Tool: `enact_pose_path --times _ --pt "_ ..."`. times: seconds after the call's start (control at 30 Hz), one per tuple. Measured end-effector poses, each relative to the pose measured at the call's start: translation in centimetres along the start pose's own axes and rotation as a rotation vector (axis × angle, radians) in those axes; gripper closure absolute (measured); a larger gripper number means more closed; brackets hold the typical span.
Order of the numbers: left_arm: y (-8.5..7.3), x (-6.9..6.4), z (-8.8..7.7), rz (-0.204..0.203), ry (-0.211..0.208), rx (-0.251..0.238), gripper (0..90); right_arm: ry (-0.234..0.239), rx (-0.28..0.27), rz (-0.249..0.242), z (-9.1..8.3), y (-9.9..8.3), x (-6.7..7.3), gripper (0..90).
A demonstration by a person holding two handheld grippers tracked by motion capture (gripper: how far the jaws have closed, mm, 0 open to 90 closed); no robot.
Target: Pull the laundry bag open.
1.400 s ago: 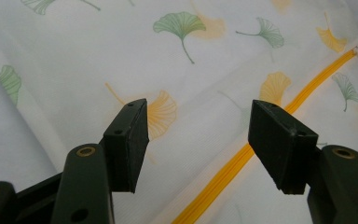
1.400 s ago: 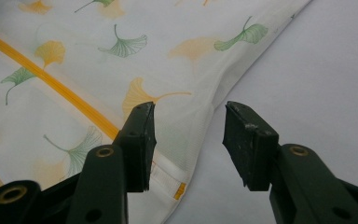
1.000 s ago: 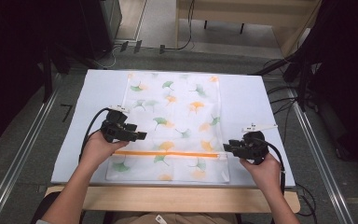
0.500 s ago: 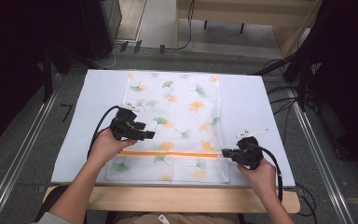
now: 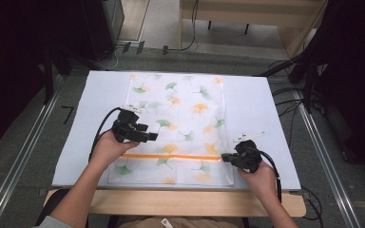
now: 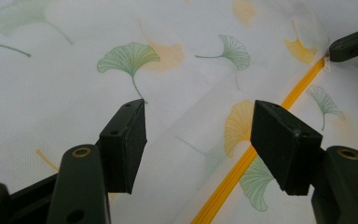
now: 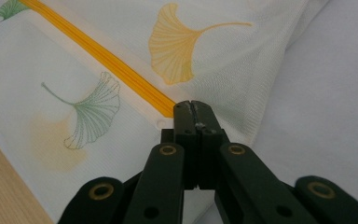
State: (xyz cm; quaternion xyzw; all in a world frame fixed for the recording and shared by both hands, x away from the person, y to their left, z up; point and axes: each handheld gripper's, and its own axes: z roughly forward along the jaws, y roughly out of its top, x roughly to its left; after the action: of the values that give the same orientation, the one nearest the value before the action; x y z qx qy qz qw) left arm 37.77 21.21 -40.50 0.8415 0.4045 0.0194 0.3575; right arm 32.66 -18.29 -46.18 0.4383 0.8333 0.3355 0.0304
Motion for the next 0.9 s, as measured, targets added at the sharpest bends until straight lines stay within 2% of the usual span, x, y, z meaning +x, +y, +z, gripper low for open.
enact_pose_path --times 0.27,0.5,0.7,0.8,0.9 --pt "0.0 -0.2 0.2 0.009 -0.003 0.007 36.9 0.008 -0.029 0.01 -0.4 0.3 -0.2 87.6" --pt "0.2 -0.6 0.4 0.019 -0.009 0.008 36.9 -0.025 -0.051 0.016 -1.7 -0.3 -0.8 75.7" --pt "0.4 -0.8 0.8 0.03 -0.015 0.019 36.9 -0.039 -0.041 -0.041 -1.7 -1.0 -1.1 63.4" --pt "0.4 -1.0 0.9 0.029 -0.023 0.019 36.9 -0.057 -0.029 -0.067 -1.7 -1.3 -1.0 60.6" --pt "0.6 -1.2 1.0 0.012 -0.041 0.01 37.3 -0.054 -0.013 -0.089 -1.5 -1.5 -1.1 58.2"
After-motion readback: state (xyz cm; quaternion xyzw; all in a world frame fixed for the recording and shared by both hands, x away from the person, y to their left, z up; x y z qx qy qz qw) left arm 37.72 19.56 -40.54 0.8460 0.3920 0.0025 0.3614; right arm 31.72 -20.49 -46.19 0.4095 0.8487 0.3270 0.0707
